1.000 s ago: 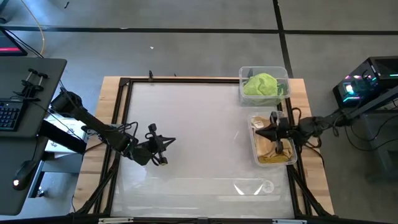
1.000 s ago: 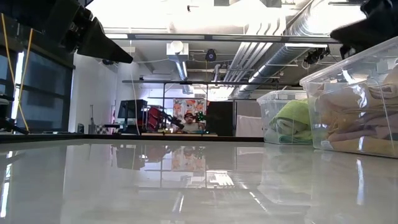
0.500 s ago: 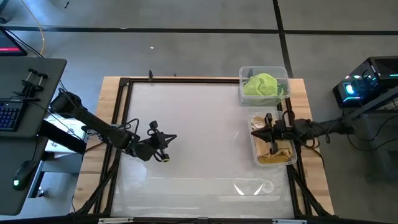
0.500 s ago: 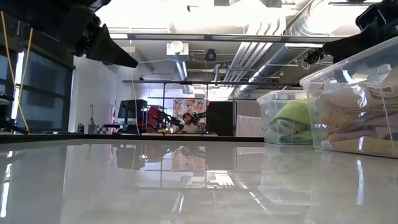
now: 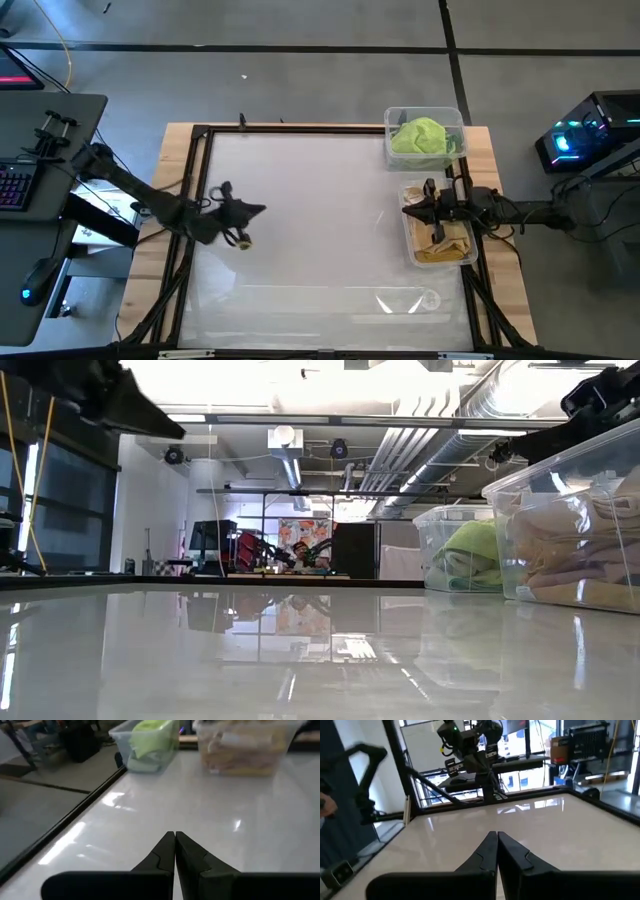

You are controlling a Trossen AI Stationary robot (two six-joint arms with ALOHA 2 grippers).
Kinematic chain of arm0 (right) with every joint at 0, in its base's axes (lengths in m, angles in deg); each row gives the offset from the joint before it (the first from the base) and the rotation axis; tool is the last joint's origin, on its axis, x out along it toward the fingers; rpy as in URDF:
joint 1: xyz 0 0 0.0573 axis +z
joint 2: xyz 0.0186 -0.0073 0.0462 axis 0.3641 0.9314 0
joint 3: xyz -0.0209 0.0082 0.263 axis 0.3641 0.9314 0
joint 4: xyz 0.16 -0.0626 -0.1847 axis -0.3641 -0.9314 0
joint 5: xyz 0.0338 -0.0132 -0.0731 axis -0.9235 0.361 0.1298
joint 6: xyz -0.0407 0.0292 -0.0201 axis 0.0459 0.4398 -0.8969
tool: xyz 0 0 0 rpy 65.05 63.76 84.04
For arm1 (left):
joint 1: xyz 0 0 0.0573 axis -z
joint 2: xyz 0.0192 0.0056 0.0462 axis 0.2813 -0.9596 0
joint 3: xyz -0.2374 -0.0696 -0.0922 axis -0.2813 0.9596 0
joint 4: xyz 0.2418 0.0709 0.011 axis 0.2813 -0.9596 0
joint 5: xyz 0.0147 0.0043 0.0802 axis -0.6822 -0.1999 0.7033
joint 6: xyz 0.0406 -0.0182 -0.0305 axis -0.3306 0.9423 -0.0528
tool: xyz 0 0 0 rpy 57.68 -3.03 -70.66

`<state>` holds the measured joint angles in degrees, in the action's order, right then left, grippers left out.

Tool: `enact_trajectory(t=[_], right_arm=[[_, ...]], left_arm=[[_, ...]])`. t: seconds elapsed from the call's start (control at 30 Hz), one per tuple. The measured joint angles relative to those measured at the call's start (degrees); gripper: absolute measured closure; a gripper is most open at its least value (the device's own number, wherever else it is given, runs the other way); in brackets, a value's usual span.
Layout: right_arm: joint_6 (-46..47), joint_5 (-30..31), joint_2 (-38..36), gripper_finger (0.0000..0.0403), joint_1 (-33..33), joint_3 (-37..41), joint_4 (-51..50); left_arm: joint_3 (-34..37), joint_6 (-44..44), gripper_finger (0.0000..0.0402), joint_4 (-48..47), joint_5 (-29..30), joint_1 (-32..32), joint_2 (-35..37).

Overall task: Sort towels by color in basket
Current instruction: Return to Home Position

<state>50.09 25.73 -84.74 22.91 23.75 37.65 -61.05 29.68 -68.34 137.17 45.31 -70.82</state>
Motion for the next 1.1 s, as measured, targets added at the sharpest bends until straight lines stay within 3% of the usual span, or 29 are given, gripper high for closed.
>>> enact_trajectory(t=[0.1, 0.33, 0.5, 0.6, 0.67, 0.83, 1.0, 1.1], right_arm=[[2.7, 0.1, 0.0, 0.0403, -0.1, 0.0, 0.0], [4.9, 0.1, 0.0, 0.0402, -0.1, 0.0, 0.0], [5.0, 0.1, 0.0, 0.0402, -0.1, 0.0, 0.0], [5.0, 0.1, 0.0, 0.0402, -0.1, 0.0, 0.0], [5.0, 0.1, 0.0, 0.0402, -0.1, 0.0, 0.0], [5.0, 0.1, 0.0, 0.0402, -0.1, 0.0, 0.0], [5.0, 0.1, 0.0, 0.0402, -0.1, 0.0, 0.0], [5.0, 0.1, 0.0, 0.0402, -0.1, 0.0, 0.0]], left_arm=[[5.5, -1.7, 0.0401, 2.9, -4.3, -0.5, 9.6], [17.1, -8.7, 0.0401, 9.8, -24.1, -8.5, 32.8], [24.1, -14.8, 0.0401, 15.1, -46.4, -17.1, 41.8], [28.5, -14.9, 0.0401, 16.7, -47.6, -21.3, 44.7], [28.7, -14.9, 0.0401, 12.7, -48.1, -23.5, 46.2], [28.7, -19.3, 0.0401, 13.3, -56.6, -25.6, 48.6], [28.7, -23.8, 0.0401, 12.4, -53.2, -25.7, 49.8], [28.7, -21.4, 0.0401, 12.2, -49.9, -25.7, 48.9]])
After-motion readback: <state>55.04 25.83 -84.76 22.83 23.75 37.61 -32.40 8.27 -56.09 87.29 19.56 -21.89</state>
